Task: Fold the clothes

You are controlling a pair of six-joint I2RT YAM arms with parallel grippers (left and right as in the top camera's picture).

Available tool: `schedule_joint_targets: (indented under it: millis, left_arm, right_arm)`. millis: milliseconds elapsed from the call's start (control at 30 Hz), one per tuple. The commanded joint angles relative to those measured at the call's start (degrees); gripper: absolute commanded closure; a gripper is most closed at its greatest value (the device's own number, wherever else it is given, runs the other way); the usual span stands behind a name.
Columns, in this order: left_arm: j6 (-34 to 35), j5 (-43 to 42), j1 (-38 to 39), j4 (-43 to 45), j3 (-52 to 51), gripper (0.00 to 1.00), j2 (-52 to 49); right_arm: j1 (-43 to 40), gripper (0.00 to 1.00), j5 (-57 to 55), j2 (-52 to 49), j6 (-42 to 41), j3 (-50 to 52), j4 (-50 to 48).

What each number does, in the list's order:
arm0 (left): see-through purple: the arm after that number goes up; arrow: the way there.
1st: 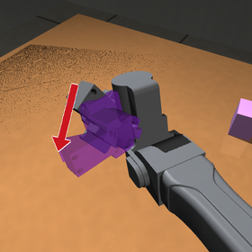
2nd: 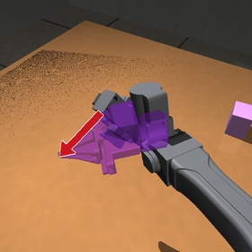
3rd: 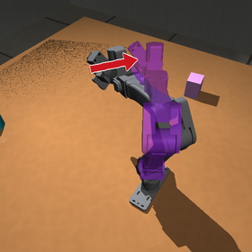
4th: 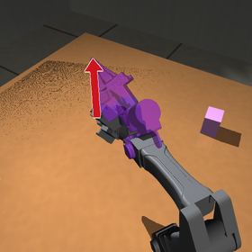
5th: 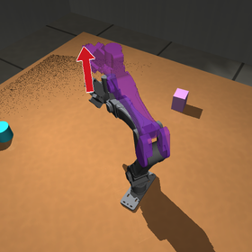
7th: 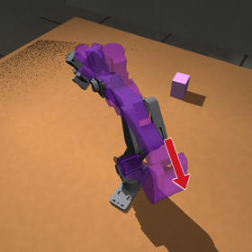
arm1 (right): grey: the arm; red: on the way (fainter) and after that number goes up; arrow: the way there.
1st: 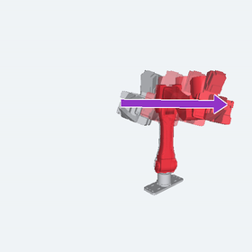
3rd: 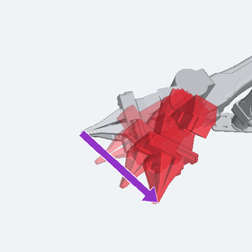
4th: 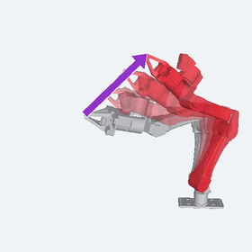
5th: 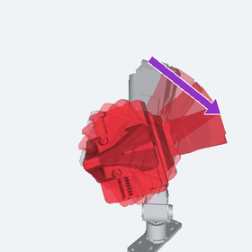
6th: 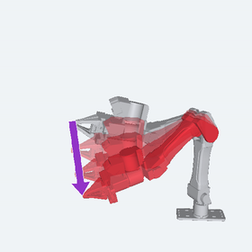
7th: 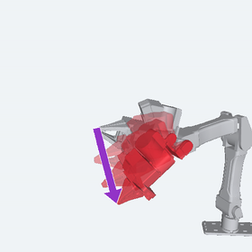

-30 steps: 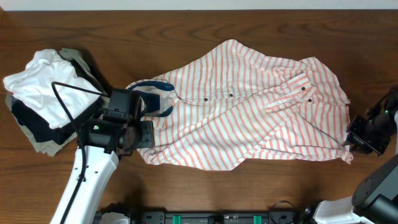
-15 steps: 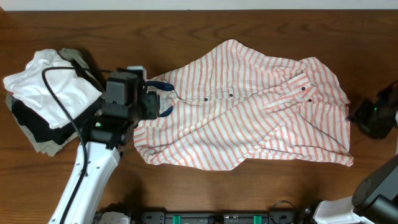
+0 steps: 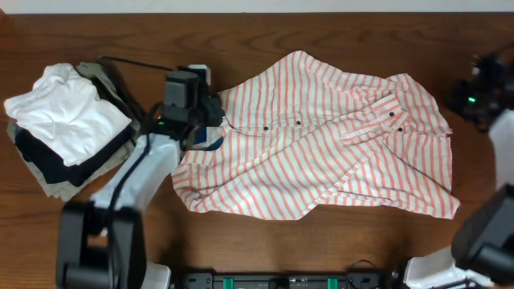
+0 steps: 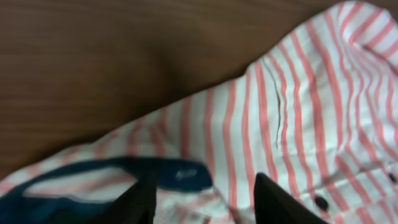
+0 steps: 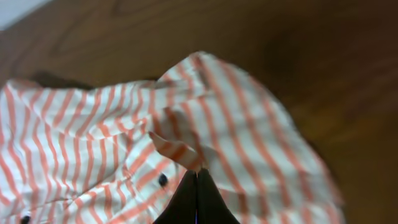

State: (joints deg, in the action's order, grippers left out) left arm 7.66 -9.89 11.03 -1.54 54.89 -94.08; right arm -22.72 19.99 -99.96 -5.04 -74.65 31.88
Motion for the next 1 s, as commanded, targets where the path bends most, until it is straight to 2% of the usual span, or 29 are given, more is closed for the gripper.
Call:
schedule_joint_targets:
  millis: [0, 133, 467, 633, 800, 967]
  left_arm:
    - [-0.5, -4.5, -0.2, 2.7, 0.4, 0.53, -4.2]
    - [-0.6, -7.5, -0.1, 4.2, 0.4, 0.56, -8.1]
    - [-2.7, -7.6, 1.3, 9.7, 0.4, 0.57, -14.5]
    - [-3.7, -7.3, 1.1, 13.9, 0.4, 0.58, -19.3]
    - [-4.0, -4.2, 1.1, 21.6, 0.4, 0.62, -24.7]
    - [-3.9, -4.2, 1.2, 33.0, 0.5, 0.67, -28.4]
  right_arm:
    - [2.5, 0.99, -3.6, -6.2, 1.9, -0.3, -0.8]
    - [3.0, 0.99, -5.7, -12.4, 1.6, -0.3, -3.0]
    - [2.9, 0.99, -7.0, -20.0, 1.7, -0.3, -8.7]
    - [2.9, 0.99, -12.8, -24.6, 0.3, -0.3, -12.5]
    - [2.2, 0.99, -22.4, -27.5, -1.1, -0.3, -14.7]
    - [0.1, 0.99, -22.6, -27.8, -1.1, -0.3, -16.4]
